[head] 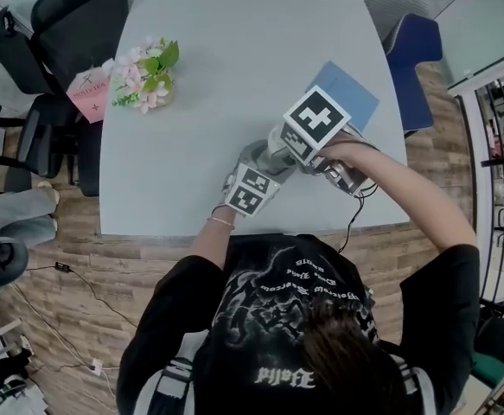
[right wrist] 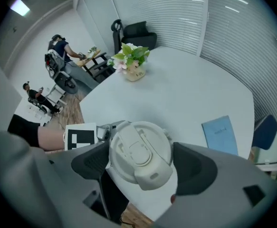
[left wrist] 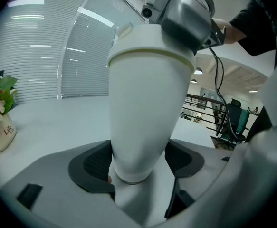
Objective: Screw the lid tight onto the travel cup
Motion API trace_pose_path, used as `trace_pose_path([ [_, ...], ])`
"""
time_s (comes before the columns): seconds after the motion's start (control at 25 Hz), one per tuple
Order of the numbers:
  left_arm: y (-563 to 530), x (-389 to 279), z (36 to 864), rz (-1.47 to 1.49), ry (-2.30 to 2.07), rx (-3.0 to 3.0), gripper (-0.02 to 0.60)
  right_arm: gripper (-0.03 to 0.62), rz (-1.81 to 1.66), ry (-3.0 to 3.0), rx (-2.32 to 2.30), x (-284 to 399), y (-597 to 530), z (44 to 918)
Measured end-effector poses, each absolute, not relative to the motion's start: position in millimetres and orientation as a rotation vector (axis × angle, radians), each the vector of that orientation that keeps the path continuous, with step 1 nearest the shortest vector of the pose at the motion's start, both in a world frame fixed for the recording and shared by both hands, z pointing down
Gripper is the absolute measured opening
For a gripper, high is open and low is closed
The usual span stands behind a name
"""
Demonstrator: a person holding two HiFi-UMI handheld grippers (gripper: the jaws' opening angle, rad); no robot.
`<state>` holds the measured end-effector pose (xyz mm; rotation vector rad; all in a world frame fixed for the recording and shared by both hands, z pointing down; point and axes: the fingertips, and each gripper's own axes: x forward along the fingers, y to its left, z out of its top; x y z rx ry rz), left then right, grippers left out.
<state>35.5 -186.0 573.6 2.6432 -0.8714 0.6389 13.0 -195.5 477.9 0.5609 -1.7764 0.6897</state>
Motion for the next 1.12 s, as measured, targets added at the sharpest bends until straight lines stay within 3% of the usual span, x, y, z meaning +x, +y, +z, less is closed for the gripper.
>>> trace_pose_path([
  [0.08, -186, 35, 571, 0.645, -0.866, 2.641, 0.371, 0.491, 0.663, -1.866, 0.51, 7, -197, 470],
  [0.2, -186, 35, 571, 0.648, -0.857, 2.64, 0.371, 0.535, 0.636, -1.984, 0.444, 4, -202, 450],
  [0.4, -186, 35, 572, 0.644, -0.827, 2.647, 0.371, 0.531, 0.624, -2.338, 0.097, -7, -186, 384],
  [0.56, -186, 36, 573, 0.645, -0.79, 2.654, 0.371, 0.475, 0.455, -2.555, -0.073, -10, -182, 345],
  [0.72, -187, 36, 575, 0.683, -0.725, 2.67, 0.371, 0.434, 0.046, -2.44, -0.171, -5, -182, 356],
  [1.12, -188, 39, 575, 0.679, -0.683, 2.624, 0.373, 0.457, -0.905, -1.768, -0.673, 23, -192, 412],
])
